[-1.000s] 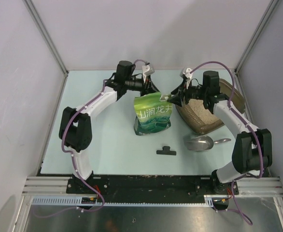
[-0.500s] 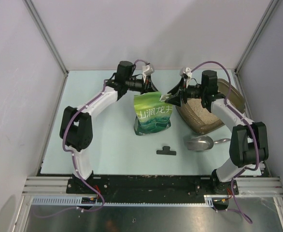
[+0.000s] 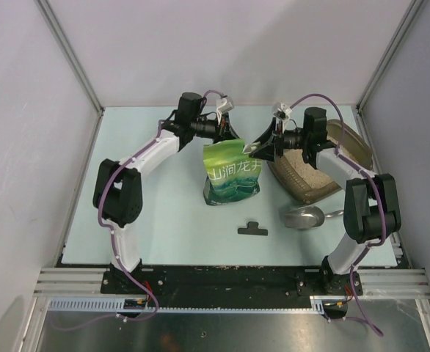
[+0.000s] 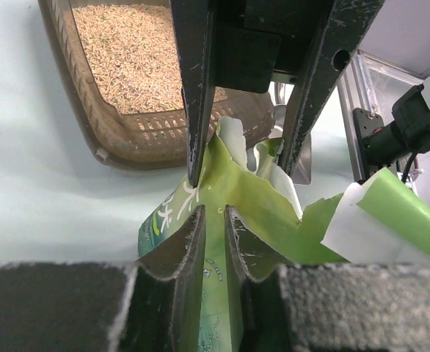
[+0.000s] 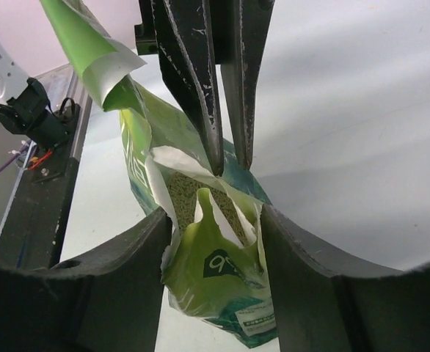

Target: Fill the litter box with clean litter

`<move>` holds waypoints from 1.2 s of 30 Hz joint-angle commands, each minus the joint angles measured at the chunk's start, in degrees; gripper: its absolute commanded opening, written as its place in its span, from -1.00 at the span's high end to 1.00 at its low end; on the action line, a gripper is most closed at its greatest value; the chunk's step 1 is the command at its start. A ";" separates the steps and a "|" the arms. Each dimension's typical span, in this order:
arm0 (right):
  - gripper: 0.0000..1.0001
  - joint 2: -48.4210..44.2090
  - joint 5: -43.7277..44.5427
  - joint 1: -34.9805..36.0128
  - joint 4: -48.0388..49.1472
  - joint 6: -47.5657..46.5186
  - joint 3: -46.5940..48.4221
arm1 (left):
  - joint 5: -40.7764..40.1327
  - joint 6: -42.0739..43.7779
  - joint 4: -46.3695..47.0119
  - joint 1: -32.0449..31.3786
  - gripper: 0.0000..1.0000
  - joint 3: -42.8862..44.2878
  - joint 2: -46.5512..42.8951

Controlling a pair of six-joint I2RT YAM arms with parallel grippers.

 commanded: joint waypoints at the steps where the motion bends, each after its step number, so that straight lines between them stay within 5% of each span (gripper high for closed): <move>1: -0.07 1.93 -2.70 1.18 10.88 5.64 0.23 | 0.13 0.97 -1.06 0.53 0.60 3.29 -0.06; 6: 0.14 4.74 -3.67 1.45 21.62 18.03 0.23 | -4.79 3.44 -3.25 2.46 0.62 3.99 -0.50; 17: 0.57 3.95 -6.31 -0.48 22.52 25.25 0.23 | -22.90 9.15 -11.16 12.91 -0.11 -1.27 -10.59; 26: 0.21 2.81 -4.46 1.19 6.69 10.75 0.23 | -18.87 16.09 -16.25 17.76 -0.27 -19.29 -28.79; 31: 0.31 3.95 -2.88 0.92 11.08 13.72 0.23 | -9.82 17.77 -18.11 18.03 -0.35 -24.31 -36.78; 36: 0.50 5.36 -4.46 0.75 17.49 21.36 0.23 | -5.24 16.63 -18.11 14.96 -0.41 -22.13 -35.31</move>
